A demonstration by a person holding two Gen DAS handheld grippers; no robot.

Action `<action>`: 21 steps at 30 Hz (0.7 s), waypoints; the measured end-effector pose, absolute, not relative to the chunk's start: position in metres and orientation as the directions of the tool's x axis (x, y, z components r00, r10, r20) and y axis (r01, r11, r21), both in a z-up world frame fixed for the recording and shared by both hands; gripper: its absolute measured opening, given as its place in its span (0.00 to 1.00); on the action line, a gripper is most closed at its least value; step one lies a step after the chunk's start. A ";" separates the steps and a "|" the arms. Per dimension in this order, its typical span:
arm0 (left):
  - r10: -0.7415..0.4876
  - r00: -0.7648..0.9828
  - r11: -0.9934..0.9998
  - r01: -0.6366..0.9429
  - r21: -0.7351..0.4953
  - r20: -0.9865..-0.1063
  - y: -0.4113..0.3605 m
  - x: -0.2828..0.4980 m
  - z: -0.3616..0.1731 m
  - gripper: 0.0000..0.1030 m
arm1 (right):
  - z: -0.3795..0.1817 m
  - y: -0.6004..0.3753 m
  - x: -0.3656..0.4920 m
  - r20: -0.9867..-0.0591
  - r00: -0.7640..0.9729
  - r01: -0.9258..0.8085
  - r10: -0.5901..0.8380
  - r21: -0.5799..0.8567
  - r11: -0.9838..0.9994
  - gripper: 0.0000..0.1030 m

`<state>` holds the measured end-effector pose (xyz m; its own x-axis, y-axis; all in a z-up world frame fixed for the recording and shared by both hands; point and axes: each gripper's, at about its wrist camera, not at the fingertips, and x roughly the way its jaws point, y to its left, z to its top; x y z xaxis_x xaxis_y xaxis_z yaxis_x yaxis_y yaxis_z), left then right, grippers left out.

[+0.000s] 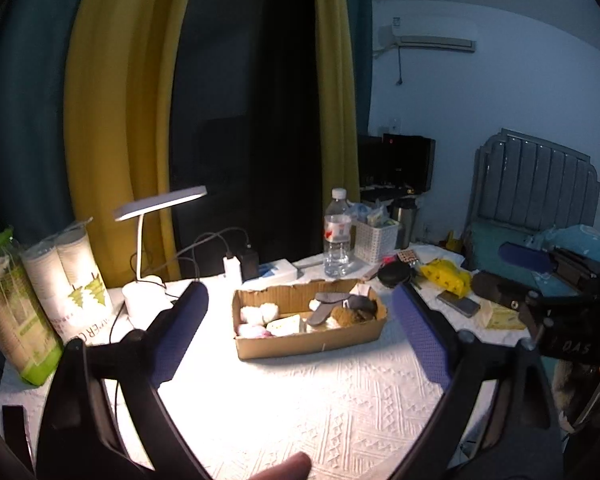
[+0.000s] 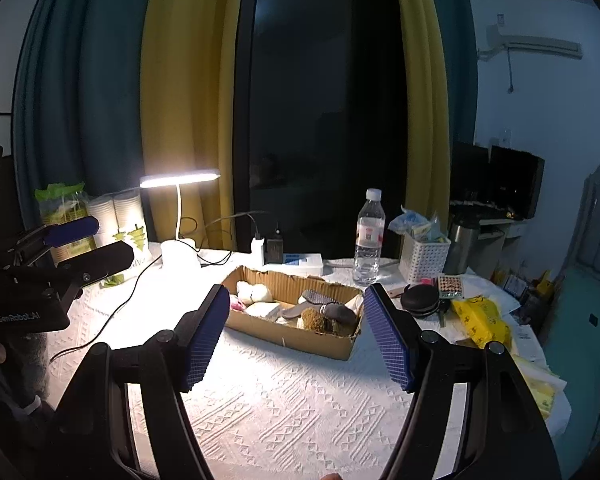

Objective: Organize soft objects

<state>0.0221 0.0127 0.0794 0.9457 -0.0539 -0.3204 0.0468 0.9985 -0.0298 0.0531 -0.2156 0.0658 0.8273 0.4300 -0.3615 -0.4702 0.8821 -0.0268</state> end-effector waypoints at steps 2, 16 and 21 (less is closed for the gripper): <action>-0.053 0.949 0.998 0.045 -0.033 -0.310 0.012 0.017 0.083 0.97 | 0.070 -0.217 0.048 -0.349 0.834 -0.466 0.426 -0.033 0.884 0.71; -0.040 0.958 0.999 0.033 -0.028 -0.285 0.011 0.006 0.098 0.99 | 0.079 -0.228 0.040 -0.317 0.848 -0.455 0.424 -0.025 0.890 0.72; -0.039 0.958 0.999 0.037 -0.014 -0.286 0.008 0.008 0.097 0.99 | 0.077 -0.229 0.042 -0.321 0.847 -0.453 0.423 -0.024 0.891 0.72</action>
